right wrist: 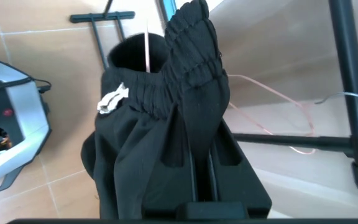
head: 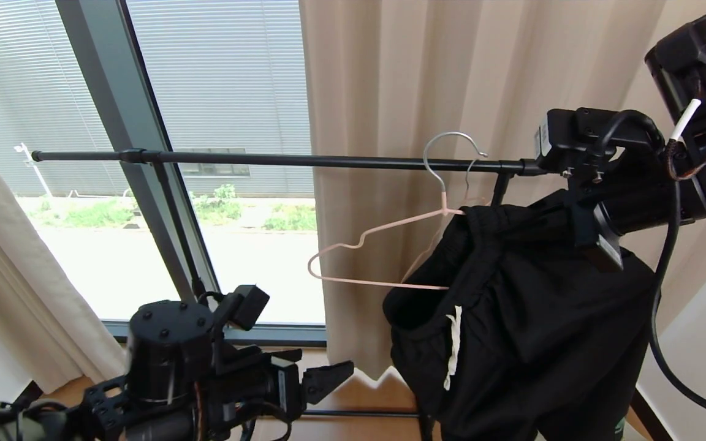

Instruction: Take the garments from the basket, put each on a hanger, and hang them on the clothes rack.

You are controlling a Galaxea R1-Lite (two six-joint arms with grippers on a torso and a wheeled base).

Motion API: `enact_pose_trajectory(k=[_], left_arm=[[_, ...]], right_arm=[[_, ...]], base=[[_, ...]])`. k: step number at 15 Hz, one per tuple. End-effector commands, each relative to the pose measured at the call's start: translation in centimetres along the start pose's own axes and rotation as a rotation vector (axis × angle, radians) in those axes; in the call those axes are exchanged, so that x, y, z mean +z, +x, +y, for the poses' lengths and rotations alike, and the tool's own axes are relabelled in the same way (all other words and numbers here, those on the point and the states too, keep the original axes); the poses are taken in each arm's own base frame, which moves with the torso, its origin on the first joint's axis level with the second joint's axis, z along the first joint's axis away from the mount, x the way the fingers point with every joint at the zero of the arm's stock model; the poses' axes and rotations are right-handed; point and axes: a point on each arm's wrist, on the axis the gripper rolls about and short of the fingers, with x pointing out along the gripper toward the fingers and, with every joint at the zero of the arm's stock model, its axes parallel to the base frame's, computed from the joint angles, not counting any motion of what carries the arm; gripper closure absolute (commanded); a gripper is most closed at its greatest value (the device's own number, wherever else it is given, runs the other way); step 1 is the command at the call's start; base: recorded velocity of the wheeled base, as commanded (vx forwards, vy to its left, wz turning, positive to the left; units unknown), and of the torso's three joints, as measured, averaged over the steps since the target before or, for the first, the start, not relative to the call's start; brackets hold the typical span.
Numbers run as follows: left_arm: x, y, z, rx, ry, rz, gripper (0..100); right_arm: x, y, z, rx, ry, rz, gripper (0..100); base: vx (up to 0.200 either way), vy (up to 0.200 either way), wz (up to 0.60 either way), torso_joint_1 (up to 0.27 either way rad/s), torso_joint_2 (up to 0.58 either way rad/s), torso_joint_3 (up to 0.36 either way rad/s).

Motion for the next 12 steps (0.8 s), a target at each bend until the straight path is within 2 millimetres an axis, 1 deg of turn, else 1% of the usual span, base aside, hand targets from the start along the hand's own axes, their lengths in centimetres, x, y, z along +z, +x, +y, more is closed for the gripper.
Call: enact_pose_trajectory(k=[1,2,3,4,7,9,11,12], left_arm=[[3.1,2.6,-1.7,-0.018,-0.095,0.009,0],[3.1,2.6,-1.7,-0.018,-0.095,0.009,0],[3.2,3.9,-1.8,-0.017,-0.116,0.020,0],[2.8,4.7,-1.9,-0.003,-0.113,0.033,0],[2.9,6.6,-1.9,0.012,-0.109,0.030,0],[2.3,8.0,-2.1,0.032,-0.100,0.038,0],[2.1,9.1,-1.9,0.058,-0.100,0.033,0],[2.1,9.4,-1.8,0.060,-0.100,0.034,0]], right_arm=[[0.1,-0.6,1.1,-0.026,-0.020,0.000,100],[0.1,-0.6,1.1,-0.026,-0.020,0.000,100],[0.2,-0.8,1.6,-0.030,0.007,0.000,100],[0.3,-1.2,1.8,-0.031,0.005,-0.010,100],[0.3,-2.0,2.2,-0.040,0.002,-0.022,100],[0.3,-2.4,2.4,-0.042,0.008,-0.026,100],[0.1,-2.7,2.7,-0.042,0.003,-0.028,100],[0.4,-2.9,3.2,-0.031,-0.007,-0.037,100]], base=[[0.000,0.000,0.00,0.000,0.00,0.000],[0.000,0.000,0.00,0.000,0.00,0.000],[0.000,0.000,0.00,0.000,0.00,0.000],[0.000,0.000,0.00,0.000,0.00,0.000],[0.000,0.000,0.00,0.000,0.00,0.000],[0.000,0.000,0.00,0.000,0.00,0.000],[0.000,0.000,0.00,0.000,0.00,0.000],[0.000,0.000,0.00,0.000,0.00,0.000]])
